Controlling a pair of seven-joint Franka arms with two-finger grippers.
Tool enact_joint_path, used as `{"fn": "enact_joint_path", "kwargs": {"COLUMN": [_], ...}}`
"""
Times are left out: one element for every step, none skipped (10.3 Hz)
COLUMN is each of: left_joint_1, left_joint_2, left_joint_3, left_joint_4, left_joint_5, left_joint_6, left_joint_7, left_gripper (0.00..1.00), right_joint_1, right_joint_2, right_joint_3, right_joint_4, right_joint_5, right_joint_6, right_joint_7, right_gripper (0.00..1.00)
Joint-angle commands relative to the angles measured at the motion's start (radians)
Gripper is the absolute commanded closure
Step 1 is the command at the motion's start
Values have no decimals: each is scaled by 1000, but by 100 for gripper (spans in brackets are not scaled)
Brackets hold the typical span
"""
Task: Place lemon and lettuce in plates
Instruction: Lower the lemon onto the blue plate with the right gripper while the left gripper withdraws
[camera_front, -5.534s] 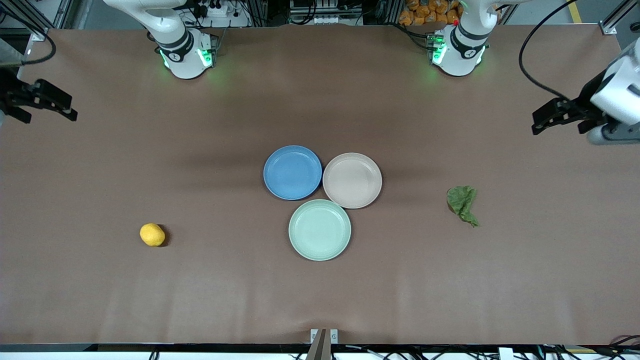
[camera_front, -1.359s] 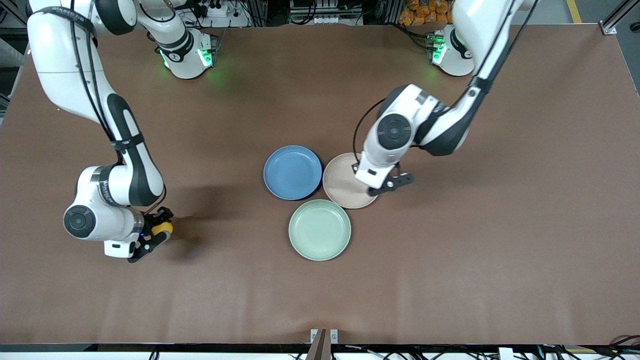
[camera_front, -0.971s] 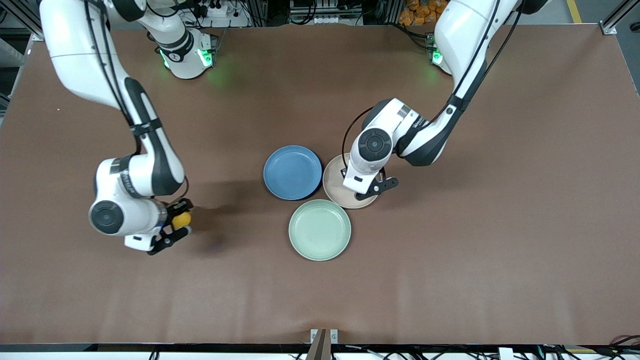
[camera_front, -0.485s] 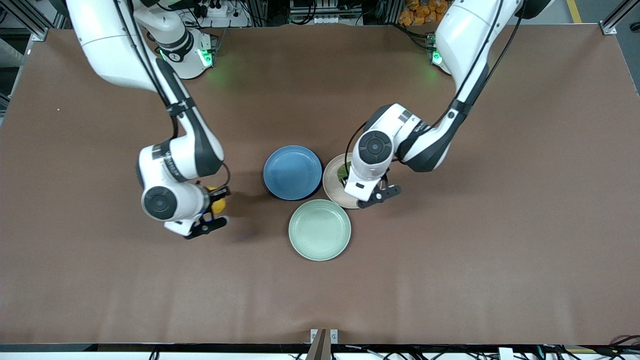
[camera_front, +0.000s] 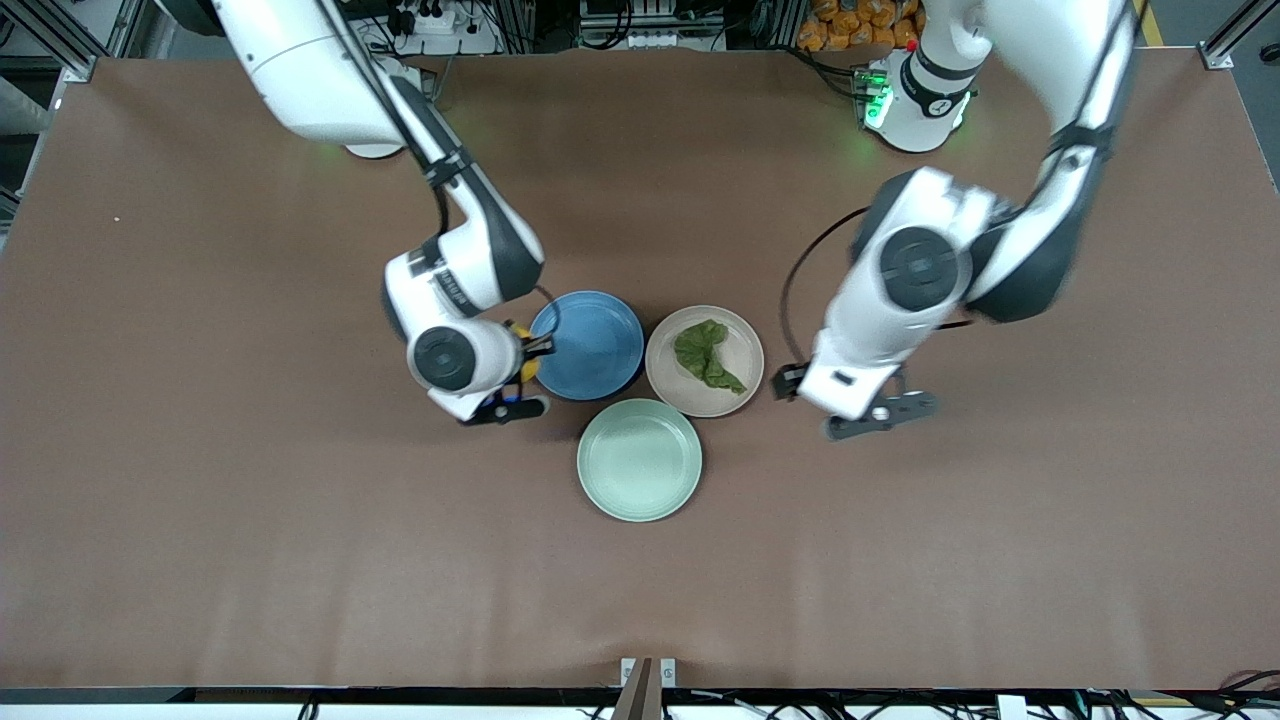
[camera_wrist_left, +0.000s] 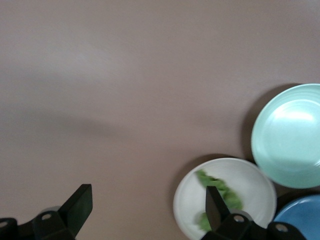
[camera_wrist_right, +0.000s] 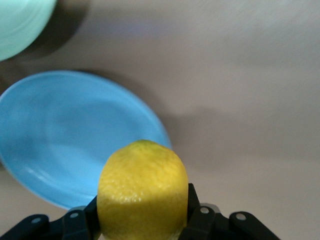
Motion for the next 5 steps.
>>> {"fn": "enact_joint_path", "kwargs": {"left_joint_1": [70,96,117,128,133], "left_joint_2": [-121,-152,-175,-203,-212], "left_joint_3": [-7,-8,-7,-7,-7], "left_joint_4": [-30,-32,-32,-35,-35], "left_joint_5": [17,17,17,17,17], "left_joint_6": [-96,-122,-146,-154,-154], "left_joint_7": [135,181,225,235,234], "left_gripper": [0,0,0,0,0], "right_joint_1": [101,124,127,126,123], "right_joint_2": [-17,-2,1,1,1], "right_joint_3": [-7,-9,-9,-9,-9], "right_joint_4": [-29,-30,-30,-36,-36], "right_joint_5": [39,39,38,38,36], "right_joint_6": [56,68,69,72,70], "right_joint_7": [171,211,218,217,216], "right_gripper": [100,74,39,0,0]}}
